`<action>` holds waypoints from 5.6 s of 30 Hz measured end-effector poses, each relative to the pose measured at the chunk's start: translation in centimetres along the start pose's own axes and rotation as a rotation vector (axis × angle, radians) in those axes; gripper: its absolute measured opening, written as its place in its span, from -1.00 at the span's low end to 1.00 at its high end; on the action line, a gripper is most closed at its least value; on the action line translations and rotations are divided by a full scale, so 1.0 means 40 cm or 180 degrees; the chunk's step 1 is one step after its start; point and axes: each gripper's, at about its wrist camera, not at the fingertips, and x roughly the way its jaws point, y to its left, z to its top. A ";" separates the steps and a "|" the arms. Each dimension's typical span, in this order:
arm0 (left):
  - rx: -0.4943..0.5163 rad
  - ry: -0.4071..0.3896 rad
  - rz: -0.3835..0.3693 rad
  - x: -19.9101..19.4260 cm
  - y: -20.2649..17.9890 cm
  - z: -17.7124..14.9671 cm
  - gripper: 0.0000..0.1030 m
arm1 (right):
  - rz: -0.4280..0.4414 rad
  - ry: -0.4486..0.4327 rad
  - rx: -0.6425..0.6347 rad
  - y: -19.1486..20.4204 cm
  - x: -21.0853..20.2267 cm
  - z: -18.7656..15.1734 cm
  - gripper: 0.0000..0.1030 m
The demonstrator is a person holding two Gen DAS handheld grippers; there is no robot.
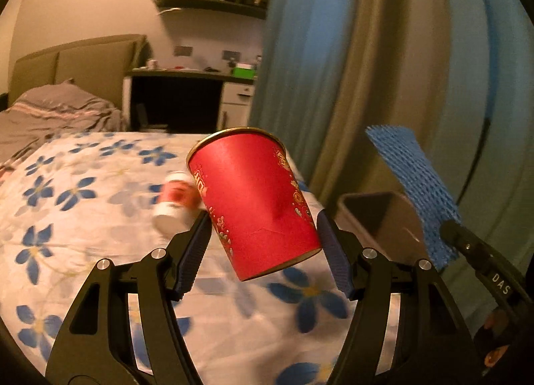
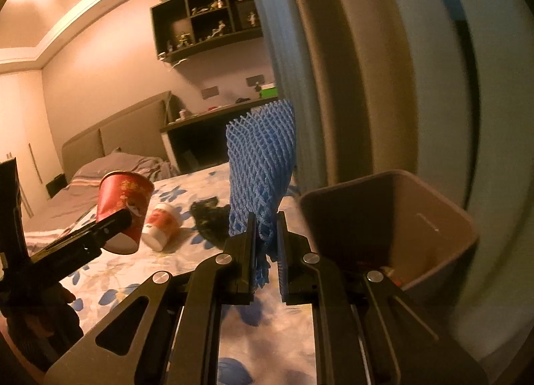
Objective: Collect trash
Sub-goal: 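Carry the blue net and red cup in both grippers over the grey bin, then open both grippers over the grey bin to drop the net and cup, then move both grippers back over the black bag and white cup, then grasp the black plastic bag with the right gripper while the left grasps the white apple-print cup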
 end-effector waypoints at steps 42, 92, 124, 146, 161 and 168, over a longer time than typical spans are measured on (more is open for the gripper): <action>0.0456 0.0182 -0.0801 0.198 -0.327 -0.020 0.25 | -0.0537 0.0018 0.0346 -0.221 0.015 0.006 -0.76; 0.0011 0.0535 -0.0611 0.254 -0.237 -0.084 0.82 | -0.0851 -0.0355 0.0488 -0.226 -0.034 -0.001 0.23; -0.0534 -0.0015 0.0902 0.058 0.309 0.032 0.82 | 0.0137 0.0547 -0.0269 0.195 0.332 -0.019 0.24; -0.0545 0.0162 0.0747 0.153 0.354 0.018 0.82 | 0.0166 0.1093 -0.0594 0.296 0.545 -0.053 -0.75; -0.0442 0.0421 0.0483 0.276 0.327 0.006 0.82 | 0.0192 0.0809 -0.0453 0.222 0.418 -0.012 -0.91; -0.0367 0.0676 0.0428 0.352 0.325 0.007 0.66 | 0.0254 0.0743 -0.0339 0.190 0.357 -0.013 -0.91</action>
